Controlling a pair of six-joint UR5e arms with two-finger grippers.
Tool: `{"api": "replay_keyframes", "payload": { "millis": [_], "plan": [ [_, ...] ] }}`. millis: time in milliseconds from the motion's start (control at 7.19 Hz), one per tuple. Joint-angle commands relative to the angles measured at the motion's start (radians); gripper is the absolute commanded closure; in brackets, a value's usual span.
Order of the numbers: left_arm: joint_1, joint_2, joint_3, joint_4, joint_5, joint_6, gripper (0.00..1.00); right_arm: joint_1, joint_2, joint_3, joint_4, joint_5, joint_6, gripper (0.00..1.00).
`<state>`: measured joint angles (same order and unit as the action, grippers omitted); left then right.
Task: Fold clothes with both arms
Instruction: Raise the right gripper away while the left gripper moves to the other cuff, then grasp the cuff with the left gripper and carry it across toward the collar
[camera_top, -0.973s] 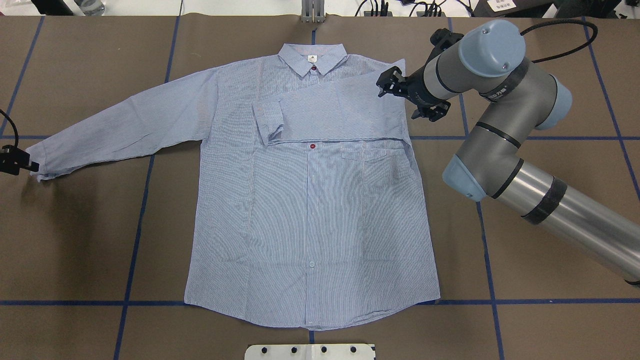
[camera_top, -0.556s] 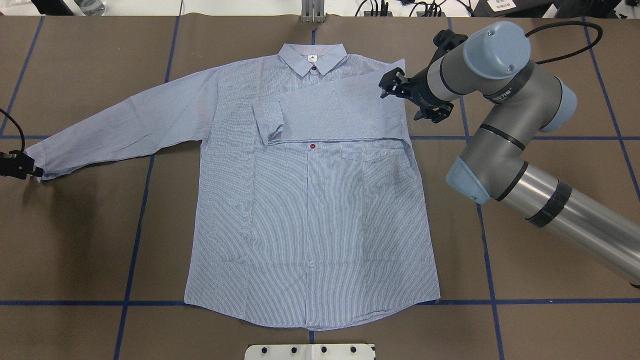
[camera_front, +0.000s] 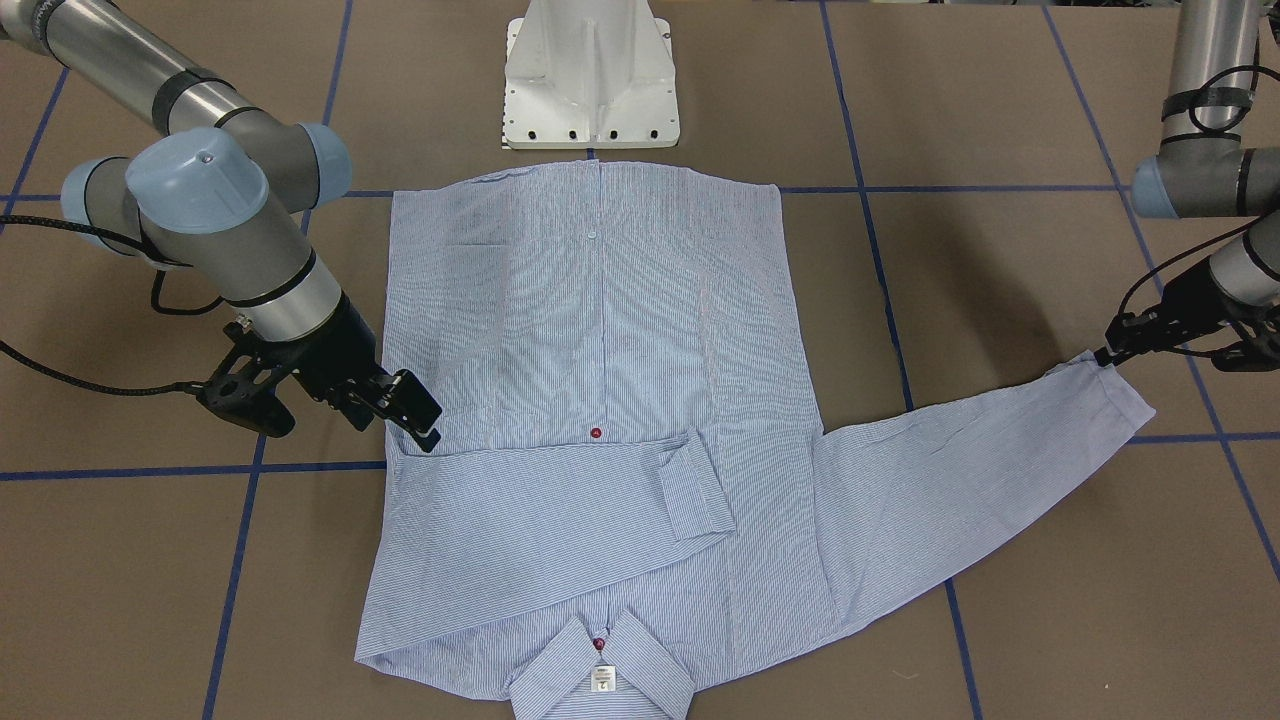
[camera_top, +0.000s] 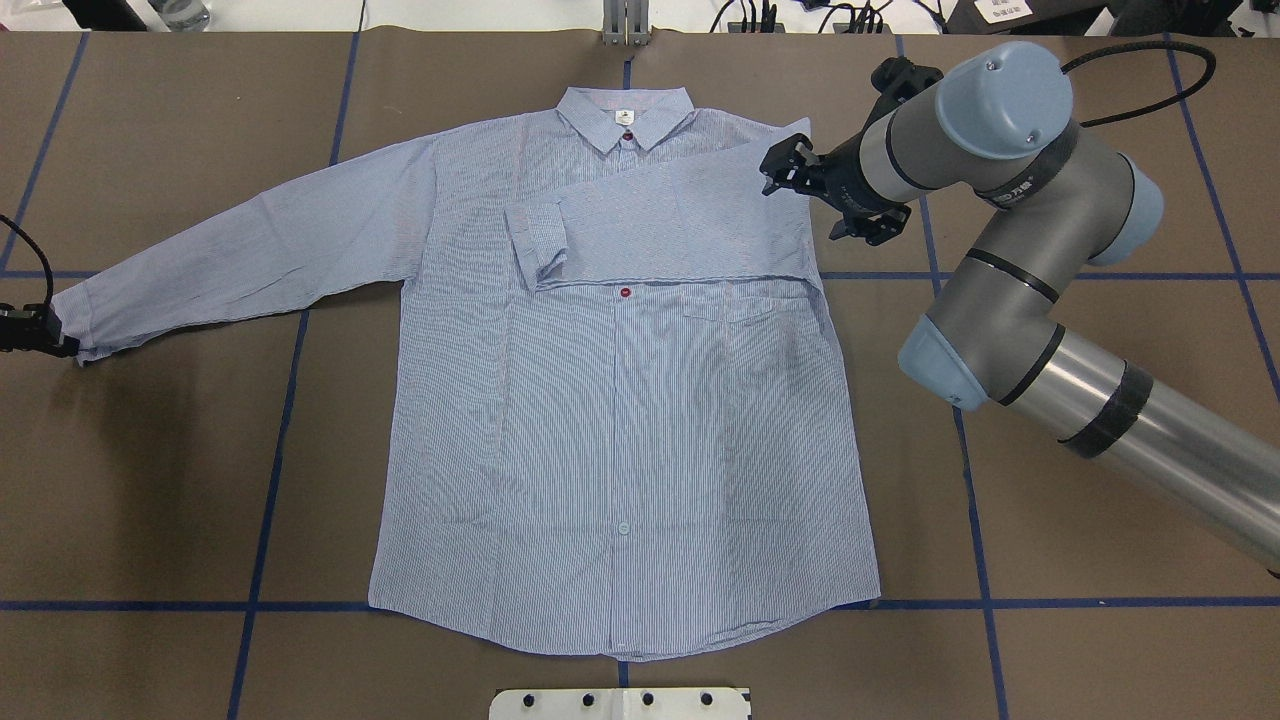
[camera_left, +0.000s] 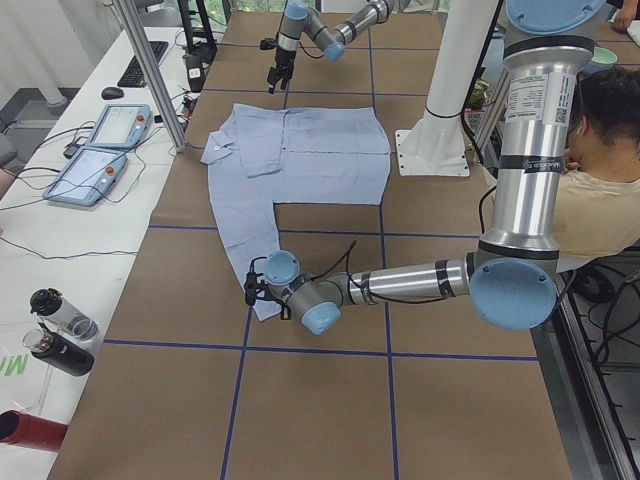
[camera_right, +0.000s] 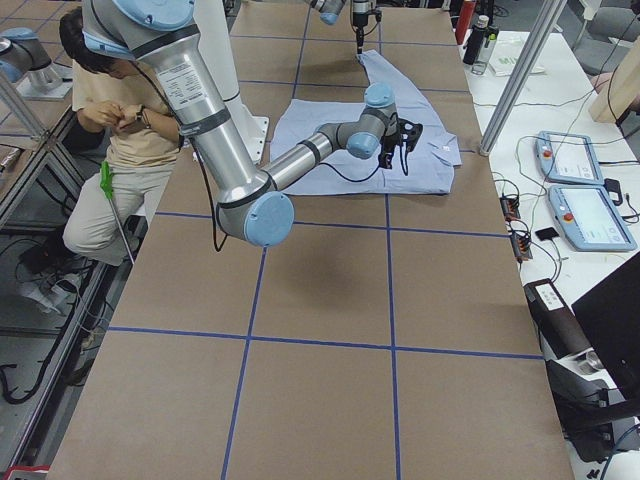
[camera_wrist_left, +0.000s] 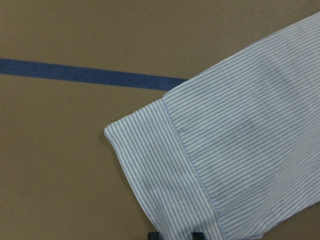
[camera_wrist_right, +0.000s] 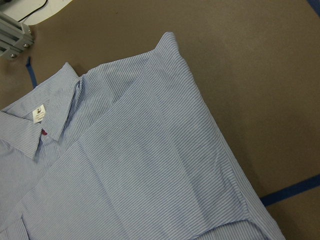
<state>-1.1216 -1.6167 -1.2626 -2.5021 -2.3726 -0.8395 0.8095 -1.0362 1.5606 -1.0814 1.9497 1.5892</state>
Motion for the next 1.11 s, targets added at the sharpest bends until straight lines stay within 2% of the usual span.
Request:
{"api": "replay_keyframes", "payload": {
  "millis": [0, 139, 278, 417, 556, 695, 973],
  "plan": [
    [-0.001, -0.008, -0.004, 0.008, -0.008, -0.003, 1.0, 0.0, -0.005, 0.004, 0.0, 0.0, 0.0, 0.01],
    [-0.001, -0.008, -0.026, 0.017, -0.038, -0.004, 1.0, 0.005, -0.018, 0.012, 0.0, 0.002, 0.0, 0.01],
    [-0.009, -0.005, -0.079, 0.037, -0.128, -0.03, 1.0, 0.017, -0.06, 0.056, 0.0, 0.015, 0.0, 0.01],
    [-0.027, -0.008, -0.168, 0.122, -0.17, -0.097, 1.0, 0.025, -0.102, 0.094, 0.0, 0.017, -0.005, 0.0],
    [-0.027, -0.024, -0.269, 0.199, -0.171, -0.174, 1.0, 0.033, -0.131, 0.117, 0.0, 0.02, -0.012, 0.0],
    [-0.027, -0.129, -0.318, 0.288, -0.172, -0.307, 1.0, 0.054, -0.187, 0.131, 0.0, 0.026, -0.034, 0.0],
    [0.017, -0.378, -0.308, 0.322, -0.162, -0.639, 1.0, 0.092, -0.267, 0.154, 0.0, 0.026, -0.13, 0.0]
  ]
}}
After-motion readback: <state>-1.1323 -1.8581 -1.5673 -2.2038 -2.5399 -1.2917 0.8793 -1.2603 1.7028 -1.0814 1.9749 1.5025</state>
